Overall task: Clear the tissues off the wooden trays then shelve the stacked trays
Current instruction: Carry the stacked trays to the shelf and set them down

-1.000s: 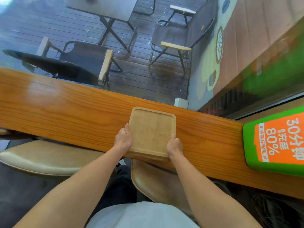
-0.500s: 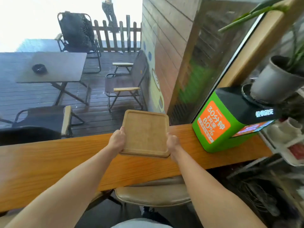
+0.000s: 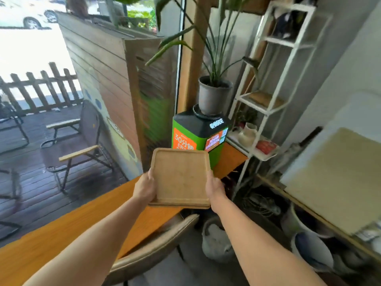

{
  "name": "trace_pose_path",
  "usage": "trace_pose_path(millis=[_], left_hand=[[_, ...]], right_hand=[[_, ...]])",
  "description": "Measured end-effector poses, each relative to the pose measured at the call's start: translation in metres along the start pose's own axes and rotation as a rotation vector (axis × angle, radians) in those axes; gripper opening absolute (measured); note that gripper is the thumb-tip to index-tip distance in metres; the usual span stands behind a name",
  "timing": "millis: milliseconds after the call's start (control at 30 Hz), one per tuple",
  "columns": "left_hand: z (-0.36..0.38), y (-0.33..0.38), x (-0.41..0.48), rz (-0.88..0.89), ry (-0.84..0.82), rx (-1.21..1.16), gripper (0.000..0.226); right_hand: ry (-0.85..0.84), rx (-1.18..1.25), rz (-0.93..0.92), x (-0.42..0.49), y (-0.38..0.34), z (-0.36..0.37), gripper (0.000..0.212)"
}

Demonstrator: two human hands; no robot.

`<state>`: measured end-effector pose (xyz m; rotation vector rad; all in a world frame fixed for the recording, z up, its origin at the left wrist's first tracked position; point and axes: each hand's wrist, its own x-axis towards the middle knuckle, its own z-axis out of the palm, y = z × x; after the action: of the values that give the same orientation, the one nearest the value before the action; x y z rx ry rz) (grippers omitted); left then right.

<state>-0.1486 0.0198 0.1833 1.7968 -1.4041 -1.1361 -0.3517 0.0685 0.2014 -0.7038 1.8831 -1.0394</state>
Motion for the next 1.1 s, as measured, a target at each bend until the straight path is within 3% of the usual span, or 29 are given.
trace_pose_path(millis=[167, 367, 567, 633, 900, 1100], left_hand=[[0.086, 0.063, -0.020, 0.085, -0.114, 0.007, 0.056], [0.226, 0.152, -0.061, 0.013, -0.228, 0.028, 0.063], [0.350, 0.225, -0.101, -0.007, -0.401, 0.016, 0.059], [0.385, 0.245, -0.108, 0.004, -0.443, 0.048, 0.062], [0.495, 0.316, -0.081, 0.117, -0.480, 0.144, 0.065], [0.561, 0.370, 0.002, 0.132, -0.493, 0.131, 0.067]], right_hand=[[0.125, -0.057, 0.032, 0.019, 0.010, -0.106, 0.064], [0.188, 0.105, 0.094, 0.049, 0.038, -0.269, 0.062], [0.312, 0.243, 0.051, 0.064, 0.060, -0.405, 0.040], [0.341, 0.264, 0.054, 0.073, 0.065, -0.440, 0.046], [0.439, 0.282, 0.125, 0.160, 0.063, -0.529, 0.054], [0.436, 0.226, 0.108, 0.269, 0.024, -0.565, 0.054]])
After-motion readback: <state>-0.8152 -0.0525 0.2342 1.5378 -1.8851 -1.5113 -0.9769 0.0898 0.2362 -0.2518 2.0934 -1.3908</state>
